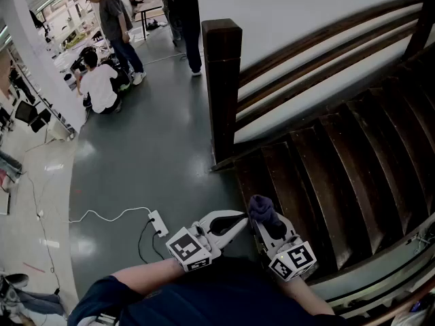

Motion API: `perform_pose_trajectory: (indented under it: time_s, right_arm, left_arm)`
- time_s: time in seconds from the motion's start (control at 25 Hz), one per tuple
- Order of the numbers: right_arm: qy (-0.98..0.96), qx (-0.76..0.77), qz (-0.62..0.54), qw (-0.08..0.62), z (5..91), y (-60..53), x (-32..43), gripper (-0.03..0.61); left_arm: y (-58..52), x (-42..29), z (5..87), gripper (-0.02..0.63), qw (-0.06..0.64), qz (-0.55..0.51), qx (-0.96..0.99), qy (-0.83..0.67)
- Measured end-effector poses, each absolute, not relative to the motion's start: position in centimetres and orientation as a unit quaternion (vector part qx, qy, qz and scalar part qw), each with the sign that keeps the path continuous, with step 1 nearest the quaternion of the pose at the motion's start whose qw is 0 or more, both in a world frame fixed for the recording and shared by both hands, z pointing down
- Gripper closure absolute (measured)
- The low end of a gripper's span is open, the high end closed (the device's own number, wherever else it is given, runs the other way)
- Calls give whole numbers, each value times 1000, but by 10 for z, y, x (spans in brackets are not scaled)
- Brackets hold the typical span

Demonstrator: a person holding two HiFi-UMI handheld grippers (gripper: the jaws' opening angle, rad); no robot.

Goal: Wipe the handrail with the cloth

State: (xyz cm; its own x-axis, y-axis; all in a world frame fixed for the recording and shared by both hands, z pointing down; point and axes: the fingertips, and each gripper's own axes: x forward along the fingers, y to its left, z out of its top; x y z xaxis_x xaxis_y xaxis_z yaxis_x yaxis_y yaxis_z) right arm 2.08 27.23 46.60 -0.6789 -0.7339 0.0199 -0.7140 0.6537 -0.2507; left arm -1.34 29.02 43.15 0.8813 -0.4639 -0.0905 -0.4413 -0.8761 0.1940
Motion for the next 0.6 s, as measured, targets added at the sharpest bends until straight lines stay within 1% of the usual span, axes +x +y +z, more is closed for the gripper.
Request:
perform_pose_trajectory:
  time_s: [0.4, 0.6]
  right_arm:
    - [912, -391, -114, 42, 462, 265, 36, 485]
    - [917, -373, -130, 49, 469, 258, 50, 484]
  left_arm:
    - [282, 2, 424, 612, 75, -66, 965, -241]
    - [276, 19, 428, 612, 72, -60, 964, -248]
